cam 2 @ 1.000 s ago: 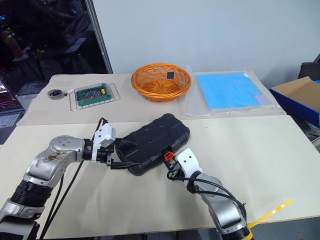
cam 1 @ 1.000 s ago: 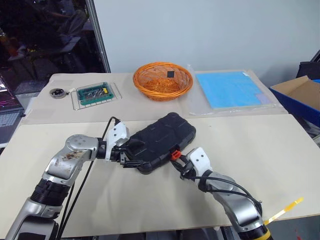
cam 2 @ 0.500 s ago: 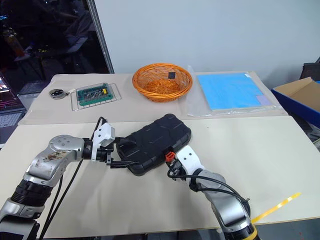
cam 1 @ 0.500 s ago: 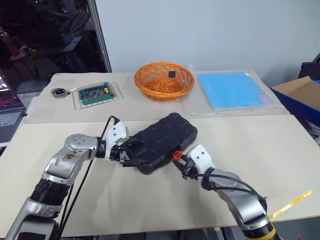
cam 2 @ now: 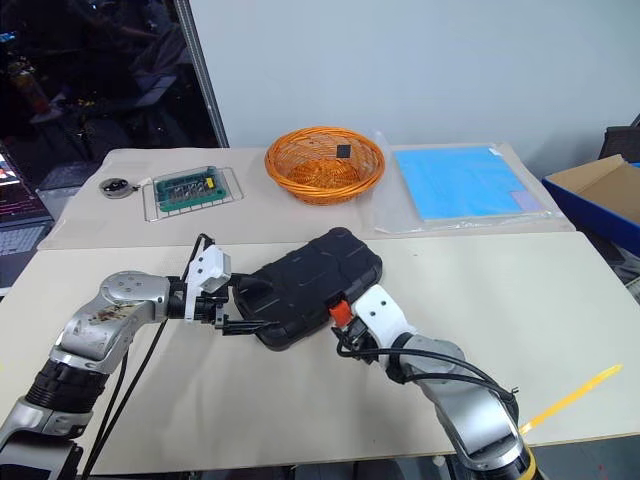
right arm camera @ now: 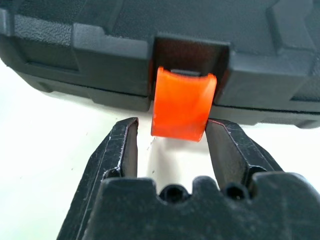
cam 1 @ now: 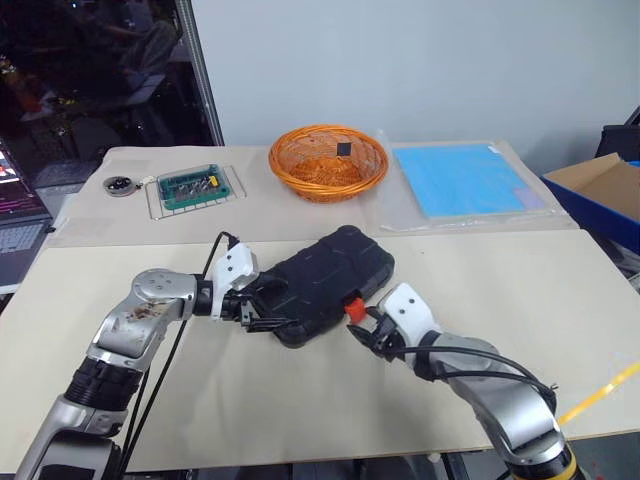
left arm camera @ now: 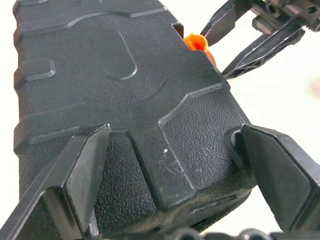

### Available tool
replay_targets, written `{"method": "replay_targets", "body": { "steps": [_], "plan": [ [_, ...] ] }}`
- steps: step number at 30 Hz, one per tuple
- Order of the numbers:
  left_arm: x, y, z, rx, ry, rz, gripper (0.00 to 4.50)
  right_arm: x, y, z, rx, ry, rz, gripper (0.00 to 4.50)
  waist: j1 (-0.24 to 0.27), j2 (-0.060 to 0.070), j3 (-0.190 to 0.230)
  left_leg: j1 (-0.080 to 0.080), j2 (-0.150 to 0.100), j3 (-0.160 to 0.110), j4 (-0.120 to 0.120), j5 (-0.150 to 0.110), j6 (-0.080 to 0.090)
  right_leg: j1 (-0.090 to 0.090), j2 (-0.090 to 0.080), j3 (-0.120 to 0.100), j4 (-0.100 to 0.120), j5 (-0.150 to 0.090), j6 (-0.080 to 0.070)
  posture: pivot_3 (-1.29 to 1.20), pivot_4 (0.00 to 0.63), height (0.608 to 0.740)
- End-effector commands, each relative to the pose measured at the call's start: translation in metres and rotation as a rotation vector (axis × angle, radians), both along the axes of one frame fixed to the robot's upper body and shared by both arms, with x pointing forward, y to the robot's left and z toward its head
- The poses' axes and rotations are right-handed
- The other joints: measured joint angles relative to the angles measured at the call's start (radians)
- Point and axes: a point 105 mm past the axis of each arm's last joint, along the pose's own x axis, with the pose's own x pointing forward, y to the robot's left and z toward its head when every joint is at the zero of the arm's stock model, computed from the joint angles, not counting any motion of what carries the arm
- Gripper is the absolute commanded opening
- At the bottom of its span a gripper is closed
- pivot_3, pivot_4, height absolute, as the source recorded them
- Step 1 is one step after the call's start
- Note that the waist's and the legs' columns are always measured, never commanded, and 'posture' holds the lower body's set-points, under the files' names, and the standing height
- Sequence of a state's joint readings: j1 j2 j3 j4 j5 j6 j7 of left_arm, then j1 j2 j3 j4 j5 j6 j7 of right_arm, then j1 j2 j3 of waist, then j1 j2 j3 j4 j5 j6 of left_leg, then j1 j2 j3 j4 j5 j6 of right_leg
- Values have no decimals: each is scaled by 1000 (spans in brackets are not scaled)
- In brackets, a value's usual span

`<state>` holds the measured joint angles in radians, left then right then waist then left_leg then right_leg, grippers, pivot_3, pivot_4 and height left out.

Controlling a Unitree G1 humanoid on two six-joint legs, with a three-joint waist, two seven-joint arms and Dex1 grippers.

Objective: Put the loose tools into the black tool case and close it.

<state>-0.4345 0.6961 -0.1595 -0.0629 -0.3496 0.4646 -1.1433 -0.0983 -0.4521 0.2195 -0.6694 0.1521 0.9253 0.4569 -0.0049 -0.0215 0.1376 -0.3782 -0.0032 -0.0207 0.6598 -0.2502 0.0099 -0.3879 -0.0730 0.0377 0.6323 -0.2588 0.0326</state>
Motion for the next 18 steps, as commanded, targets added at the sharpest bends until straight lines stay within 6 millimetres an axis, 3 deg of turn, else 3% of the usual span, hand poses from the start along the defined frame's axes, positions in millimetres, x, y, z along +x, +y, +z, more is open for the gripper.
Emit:
{"method": "replay_targets", "body": {
  "steps": [1, 6, 12, 18],
  "plan": [
    [-1, 0, -19, 39, 79, 24, 4500, -5, 0, 13, 78, -7, -15, 1739, -1, 0, 0, 0, 0, 0, 0, 0, 0, 0, 0, 0, 0, 0, 0, 0, 150, 740],
    [0, -2, -17, 38, 77, 22, 4500, -7, 2, 20, 123, -4, -21, 53, -4, 0, 0, 0, 0, 0, 0, 0, 0, 0, 0, 0, 0, 0, 0, 0, 150, 740],
    [-1, -3, -15, 39, 78, 20, 4500, -1, 2, 26, 175, -6, -46, 53, -8, 0, 0, 0, 0, 0, 0, 0, 0, 0, 0, 1, 0, 1, -1, 0, 150, 740],
    [-2, -5, -13, 37, 75, 15, 4500, 8, 3, 13, 107, 21, -48, 53, -8, 0, 0, 0, 0, 0, 0, 0, 0, 0, 1, 1, 0, 0, -1, 0, 150, 740]
  ]
}}
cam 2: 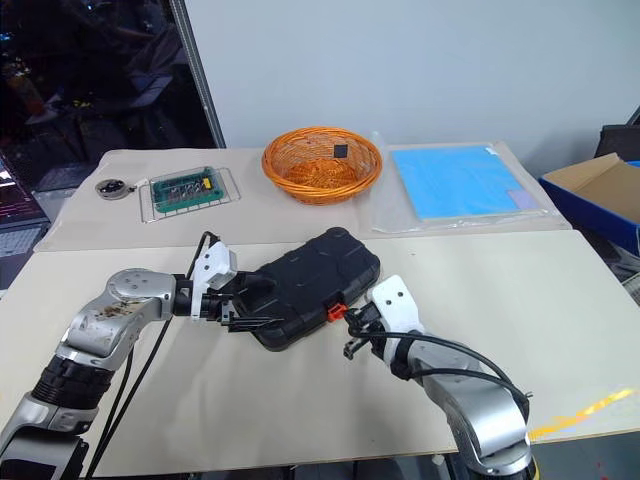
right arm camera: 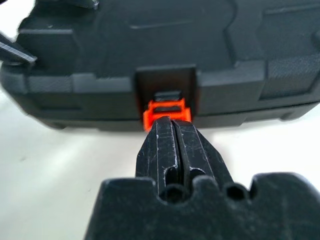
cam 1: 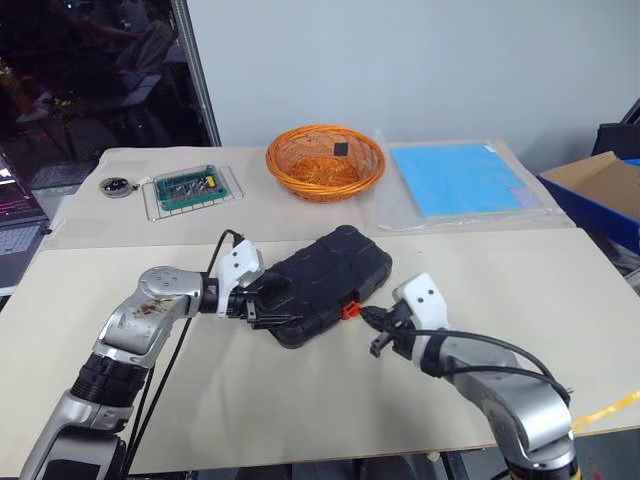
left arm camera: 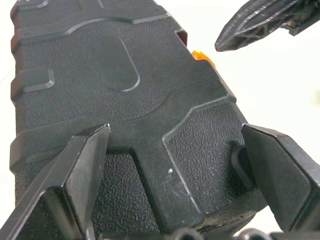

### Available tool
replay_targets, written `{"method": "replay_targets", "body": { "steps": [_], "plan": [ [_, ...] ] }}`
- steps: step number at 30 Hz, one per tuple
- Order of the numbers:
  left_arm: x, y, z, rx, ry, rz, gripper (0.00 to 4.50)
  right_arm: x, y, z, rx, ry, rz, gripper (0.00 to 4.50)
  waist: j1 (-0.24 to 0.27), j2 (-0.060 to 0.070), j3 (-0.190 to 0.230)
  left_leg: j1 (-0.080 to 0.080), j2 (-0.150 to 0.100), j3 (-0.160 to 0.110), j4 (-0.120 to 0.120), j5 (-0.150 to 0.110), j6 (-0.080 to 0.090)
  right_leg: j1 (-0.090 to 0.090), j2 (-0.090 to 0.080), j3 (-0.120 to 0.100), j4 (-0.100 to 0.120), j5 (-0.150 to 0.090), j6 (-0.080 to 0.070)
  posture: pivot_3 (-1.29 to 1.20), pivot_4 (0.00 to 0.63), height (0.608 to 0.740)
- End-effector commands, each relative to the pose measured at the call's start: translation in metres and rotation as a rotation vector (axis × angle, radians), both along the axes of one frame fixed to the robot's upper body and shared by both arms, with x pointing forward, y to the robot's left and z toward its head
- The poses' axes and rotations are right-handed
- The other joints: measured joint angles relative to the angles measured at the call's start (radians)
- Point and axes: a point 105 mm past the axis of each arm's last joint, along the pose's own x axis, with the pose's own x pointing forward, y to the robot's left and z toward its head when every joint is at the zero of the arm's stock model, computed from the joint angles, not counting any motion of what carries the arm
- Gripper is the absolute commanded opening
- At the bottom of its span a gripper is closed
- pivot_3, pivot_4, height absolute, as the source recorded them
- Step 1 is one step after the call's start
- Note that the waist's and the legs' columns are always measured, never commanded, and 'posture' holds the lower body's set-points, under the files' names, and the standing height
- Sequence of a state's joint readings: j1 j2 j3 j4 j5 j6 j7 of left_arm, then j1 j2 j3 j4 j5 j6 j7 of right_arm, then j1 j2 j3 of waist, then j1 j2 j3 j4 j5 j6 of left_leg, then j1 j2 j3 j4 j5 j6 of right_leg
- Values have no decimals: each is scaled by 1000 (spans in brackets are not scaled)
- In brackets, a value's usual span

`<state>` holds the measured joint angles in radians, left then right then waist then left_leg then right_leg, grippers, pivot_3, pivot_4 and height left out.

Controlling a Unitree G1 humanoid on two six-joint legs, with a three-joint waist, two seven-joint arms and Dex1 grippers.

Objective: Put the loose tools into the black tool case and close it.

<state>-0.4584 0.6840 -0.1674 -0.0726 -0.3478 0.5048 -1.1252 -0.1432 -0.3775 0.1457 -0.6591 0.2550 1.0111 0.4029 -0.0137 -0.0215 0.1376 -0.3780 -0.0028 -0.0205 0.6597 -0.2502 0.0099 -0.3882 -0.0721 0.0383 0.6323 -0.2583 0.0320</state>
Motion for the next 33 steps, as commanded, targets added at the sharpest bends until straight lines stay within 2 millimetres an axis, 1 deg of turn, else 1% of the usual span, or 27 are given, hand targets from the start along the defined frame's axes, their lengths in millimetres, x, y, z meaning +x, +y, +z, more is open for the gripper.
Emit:
{"method": "replay_targets", "body": {
  "steps": [1, 5, 9, 12, 18, 20, 23, 30, 33],
  "plan": [
    [-5, 1, -16, 37, 70, 6, 4500, -2, 2, 4, -3, -16, 17, 53, 1, 0, 0, 0, 0, 0, 0, 0, 0, 0, 0, 0, 0, 0, 0, 0, 150, 740],
    [-6, 2, -16, 38, 70, 13, 4500, -17, 5, 7, 26, 5, 66, 53, 1, 0, 0, -1, 0, 0, 0, 0, 0, -1, 0, 0, 0, 0, 0, 0, 150, 740],
    [-6, 2, -17, 38, 73, 15, 4500, -20, 7, 6, 42, 27, 77, 53, 0, 0, 0, -2, 0, 0, 0, 0, 1, -1, -1, 0, -1, 0, 0, 0, 150, 740],
    [-5, 2, -15, 38, 70, 18, 4500, -14, 4, -9, -8, 68, 45, 53, -1, 0, 0, -1, 0, 0, 0, 0, 0, 0, -1, 0, 0, 0, 0, 0, 150, 740],
    [-3, 3, -15, 42, 67, 20, 4500, 8, 3, -12, -10, 30, -24, 53, -1, 0, 0, -1, 0, 0, 0, 0, 0, 0, 1, 0, 0, 0, 0, 0, 150, 740],
    [-3, 3, -15, 41, 67, 21, 4500, 13, 6, -8, 0, -4, -16, 53, 0, 0, 0, -1, 0, 0, 0, 0, 0, -1, 1, 0, 0, 0, 0, 0, 150, 740],
    [-3, 4, -16, 41, 66, 25, 4500, 17, 11, 8, 43, -76, -11, 53, -1, 0, 0, -1, 0, 0, 0, 0, 0, -1, 1, 0, 0, 0, -1, 0, 150, 740],
    [-4, 4, -18, 38, 71, 32, 4500, 8, 18, 29, 121, -115, 38, 53, -9, 0, 1, -1, 1, 0, 0, 0, 0, -1, 2, 1, 1, 1, -1, 0, 150, 740],
    [-4, 3, -19, 35, 74, 29, 4500, 9, 20, 31, 146, -117, 40, 53, -9, 0, 1, 1, 2, 0, 0, 0, 0, -1, 5, 2, 1, 0, -1, 0, 150, 740]
  ]
}}
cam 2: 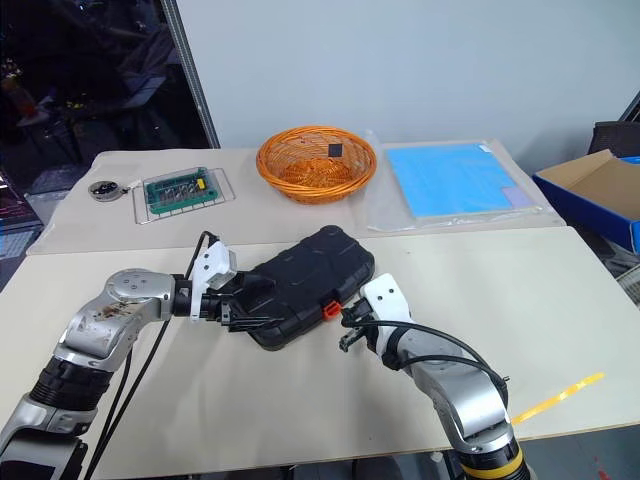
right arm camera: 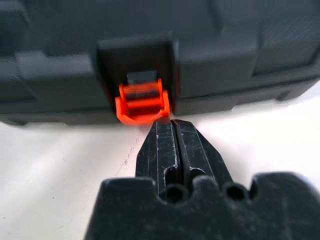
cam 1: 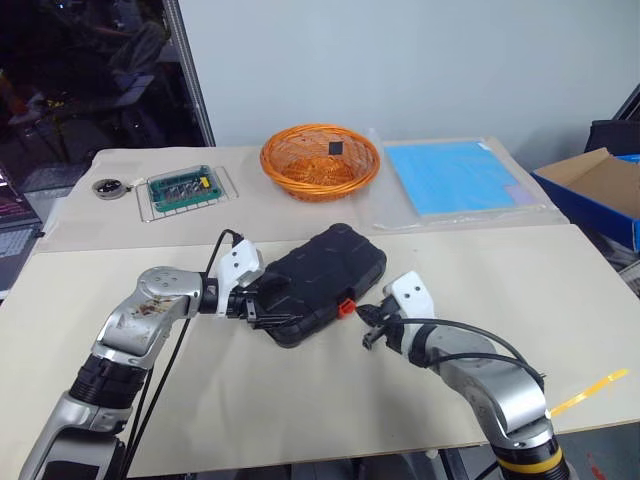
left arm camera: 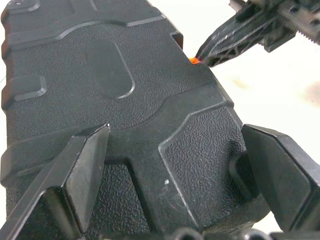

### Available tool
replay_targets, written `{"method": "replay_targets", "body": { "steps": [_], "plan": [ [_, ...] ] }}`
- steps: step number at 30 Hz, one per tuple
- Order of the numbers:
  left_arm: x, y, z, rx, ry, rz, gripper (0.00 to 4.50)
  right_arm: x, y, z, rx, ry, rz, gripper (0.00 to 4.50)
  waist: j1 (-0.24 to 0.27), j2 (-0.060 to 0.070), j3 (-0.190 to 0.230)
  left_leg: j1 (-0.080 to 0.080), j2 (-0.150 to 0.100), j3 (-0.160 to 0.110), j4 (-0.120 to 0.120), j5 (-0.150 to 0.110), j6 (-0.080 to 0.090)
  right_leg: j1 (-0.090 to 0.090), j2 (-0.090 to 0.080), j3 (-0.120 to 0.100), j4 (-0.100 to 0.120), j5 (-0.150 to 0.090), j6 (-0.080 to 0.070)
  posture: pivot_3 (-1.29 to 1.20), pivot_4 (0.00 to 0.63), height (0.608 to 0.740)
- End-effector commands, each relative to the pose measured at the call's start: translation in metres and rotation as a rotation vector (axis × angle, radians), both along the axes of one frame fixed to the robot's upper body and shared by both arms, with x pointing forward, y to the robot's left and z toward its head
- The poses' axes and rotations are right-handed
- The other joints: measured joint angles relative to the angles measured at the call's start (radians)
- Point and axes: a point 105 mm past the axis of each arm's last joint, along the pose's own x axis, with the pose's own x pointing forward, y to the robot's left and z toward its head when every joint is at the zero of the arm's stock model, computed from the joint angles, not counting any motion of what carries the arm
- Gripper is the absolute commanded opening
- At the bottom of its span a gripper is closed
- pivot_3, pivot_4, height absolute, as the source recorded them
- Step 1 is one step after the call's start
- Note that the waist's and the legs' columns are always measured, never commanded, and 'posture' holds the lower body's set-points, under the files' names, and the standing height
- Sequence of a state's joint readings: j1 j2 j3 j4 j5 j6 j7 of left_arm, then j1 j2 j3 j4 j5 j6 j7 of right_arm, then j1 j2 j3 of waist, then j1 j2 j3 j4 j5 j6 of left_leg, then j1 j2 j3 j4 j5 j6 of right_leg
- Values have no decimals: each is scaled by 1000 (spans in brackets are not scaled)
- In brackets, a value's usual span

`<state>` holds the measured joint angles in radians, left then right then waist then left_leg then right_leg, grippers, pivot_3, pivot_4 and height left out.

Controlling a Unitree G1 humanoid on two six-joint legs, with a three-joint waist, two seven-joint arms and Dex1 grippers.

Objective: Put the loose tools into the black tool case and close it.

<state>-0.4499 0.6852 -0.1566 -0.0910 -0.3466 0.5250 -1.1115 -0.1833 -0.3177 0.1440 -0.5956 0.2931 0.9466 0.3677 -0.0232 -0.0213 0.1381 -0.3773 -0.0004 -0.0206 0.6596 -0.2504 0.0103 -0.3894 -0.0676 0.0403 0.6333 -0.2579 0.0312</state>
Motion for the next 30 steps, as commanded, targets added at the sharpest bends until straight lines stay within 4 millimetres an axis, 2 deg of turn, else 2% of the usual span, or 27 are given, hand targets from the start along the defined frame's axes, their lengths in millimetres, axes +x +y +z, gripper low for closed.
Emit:
{"method": "replay_targets", "body": {
  "steps": [1, 5, 7, 8, 10, 12, 13, 19, 30],
  "plan": [
    [-4, 2, -20, 33, 74, 10, 4500, -1, 9, 23, 54, -89, 41, 53, 2, 0, 0, 0, 0, 0, 0, 0, 0, 0, 0, 0, 0, 0, 0, 0, 150, 740],
    [-4, 3, -20, 35, 71, 10, 4500, -6, 8, 23, 61, -68, 68, 53, 4, 0, 0, 0, 0, 0, 0, 0, 0, 0, 0, 0, 0, 1, -1, 0, 150, 740],
    [-4, 4, -21, 36, 70, 13, 4500, -12, 0, 22, 33, -75, 69, 53, 5, 0, 0, -1, -1, 0, 0, 0, 0, 0, -1, 0, -1, 1, -2, 0, 150, 740],
    [-4, 4, -21, 37, 70, 13, 4500, -16, -1, 21, 31, -67, 74, 600, 5, 0, 0, -1, -1, 0, 0, 0, 0, 0, -2, 0, -1, 1, -2, 0, 150, 740],
    [-4, 4, -21, 38, 70, 14, 4500, -22, -4, 15, 28, -37, 78, 1064, 7, 0, 0, -1, -1, 0, 0, 0, 0, 0, -2, 0, -2, 1, -2, 0, 150, 740],
    [-4, 5, -21, 39, 69, 14, 4500, -24, -7, 7, 21, -5, 53, 1873, 7, 0, 0, -1, -1, 0, 0, 0, 0, 0, -2, 0, -1, 1, -2, 0, 150, 740],
    [-4, 5, -21, 39, 69, 14, 4500, -24, -8, 2, 8, 7, 43, 2115, 7, 0, 0, -1, -1, 0, 0, 0, 0, 0, -1, 0, -1, 1, -2, 0, 150, 740],
    [-3, 5, -21, 41, 68, 10, 4500, -11, -5, -11, 28, 38, -22, 4191, 6, 0, 0, 1, 0, 0, 0, 0, 0, 1, 0, 1, -1, -1, 3, 0, 150, 740],
    [-3, 5, -21, 48, 64, 1, 4500, 4, 4, -21, -6, 7, -18, 4191, 6, 0, 0, 0, -1, 0, 0, 0, 0, 0, -1, 1, -1, 0, -1, 0, 150, 740]
  ]
}}
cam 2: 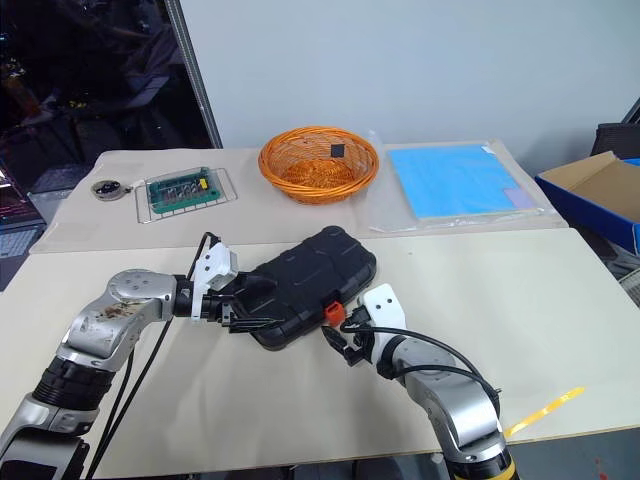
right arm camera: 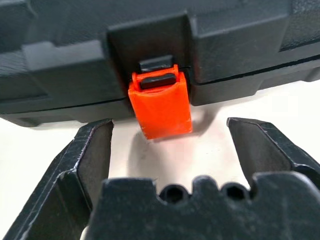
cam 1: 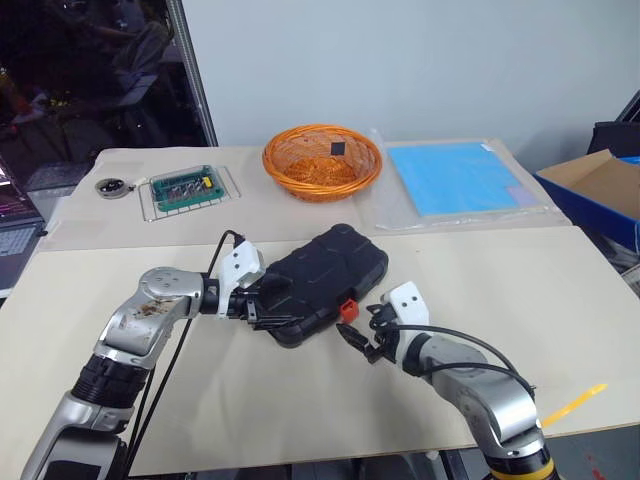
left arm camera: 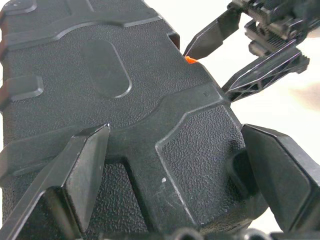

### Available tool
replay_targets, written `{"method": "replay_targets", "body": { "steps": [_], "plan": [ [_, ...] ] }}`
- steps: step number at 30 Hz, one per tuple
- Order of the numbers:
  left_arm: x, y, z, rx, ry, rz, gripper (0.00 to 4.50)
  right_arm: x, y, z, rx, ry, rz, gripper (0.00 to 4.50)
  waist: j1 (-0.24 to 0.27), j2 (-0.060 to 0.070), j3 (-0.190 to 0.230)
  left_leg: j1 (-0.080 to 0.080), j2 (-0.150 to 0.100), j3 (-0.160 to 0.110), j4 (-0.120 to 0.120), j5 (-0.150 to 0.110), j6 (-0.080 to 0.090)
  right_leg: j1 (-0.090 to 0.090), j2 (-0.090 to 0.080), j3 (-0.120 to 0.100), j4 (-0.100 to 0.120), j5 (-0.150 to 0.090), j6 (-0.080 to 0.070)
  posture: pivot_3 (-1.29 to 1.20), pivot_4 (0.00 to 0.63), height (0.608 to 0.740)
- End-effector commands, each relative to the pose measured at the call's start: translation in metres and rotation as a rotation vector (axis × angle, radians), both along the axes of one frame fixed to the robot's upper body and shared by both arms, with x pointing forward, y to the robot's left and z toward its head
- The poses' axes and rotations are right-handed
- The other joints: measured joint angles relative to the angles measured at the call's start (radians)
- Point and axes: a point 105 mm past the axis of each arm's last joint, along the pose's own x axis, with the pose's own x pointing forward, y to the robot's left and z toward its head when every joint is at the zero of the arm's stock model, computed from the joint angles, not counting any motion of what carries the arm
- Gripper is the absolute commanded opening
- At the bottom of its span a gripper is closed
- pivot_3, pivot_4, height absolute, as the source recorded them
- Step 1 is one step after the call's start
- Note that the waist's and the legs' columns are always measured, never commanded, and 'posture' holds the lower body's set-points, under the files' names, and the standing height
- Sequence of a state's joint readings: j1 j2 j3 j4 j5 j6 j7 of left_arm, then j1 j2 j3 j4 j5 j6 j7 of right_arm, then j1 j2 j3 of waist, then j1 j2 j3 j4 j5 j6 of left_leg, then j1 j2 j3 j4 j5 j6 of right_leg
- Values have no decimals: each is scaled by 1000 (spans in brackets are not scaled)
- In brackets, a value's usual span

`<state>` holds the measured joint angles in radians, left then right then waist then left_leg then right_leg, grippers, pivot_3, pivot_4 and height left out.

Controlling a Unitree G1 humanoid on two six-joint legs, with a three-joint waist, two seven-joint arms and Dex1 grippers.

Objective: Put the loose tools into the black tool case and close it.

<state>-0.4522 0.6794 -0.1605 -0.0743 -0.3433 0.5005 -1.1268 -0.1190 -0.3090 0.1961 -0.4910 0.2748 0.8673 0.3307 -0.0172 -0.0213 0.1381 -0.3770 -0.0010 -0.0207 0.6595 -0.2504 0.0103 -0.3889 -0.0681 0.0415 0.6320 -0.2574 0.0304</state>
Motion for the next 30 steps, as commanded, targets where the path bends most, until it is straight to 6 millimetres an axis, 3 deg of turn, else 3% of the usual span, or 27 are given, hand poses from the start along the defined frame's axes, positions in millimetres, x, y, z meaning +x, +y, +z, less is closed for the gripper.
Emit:
{"method": "replay_targets", "body": {
  "steps": [1, 2, 5, 12, 30],
  "plan": [
    [-3, 6, -20, 54, 67, 19, 4500, 6, 6, 14, 2, -84, 29, 4191, 0, 0, 0, 0, 0, 0, 0, 0, 0, 0, 0, 0, 0, 1, -1, 0, 150, 740],
    [-3, 6, -20, 55, 66, 20, 4500, 6, 6, 14, -1, -87, 33, 4191, 0, 0, 0, 0, 0, 0, 0, 0, 0, 0, 0, 0, 0, 1, -1, 0, 150, 740],
    [-3, 6, -20, 54, 65, 23, 4500, 7, 7, 14, -10, -98, 43, 3585, 0, 0, 0, 0, 0, 0, 0, 0, 0, 0, 0, 0, 0, 1, -1, 0, 150, 740],
    [-3, 7, -20, 52, 65, 31, 4500, 5, 7, 18, -51, -129, 81, 1195, 0, 0, 0, 0, 0, 0, 0, 0, 0, 0, 0, 0, 0, 1, -1, 0, 150, 740],
    [-5, 6, -22, 47, 68, 32, 4500, 3, 14, 39, -92, -235, 145, 1179, -1, 0, 0, 0, 0, 0, 0, 0, 0, 0, 1, 0, 0, 1, -1, 0, 150, 740]
  ]
}}
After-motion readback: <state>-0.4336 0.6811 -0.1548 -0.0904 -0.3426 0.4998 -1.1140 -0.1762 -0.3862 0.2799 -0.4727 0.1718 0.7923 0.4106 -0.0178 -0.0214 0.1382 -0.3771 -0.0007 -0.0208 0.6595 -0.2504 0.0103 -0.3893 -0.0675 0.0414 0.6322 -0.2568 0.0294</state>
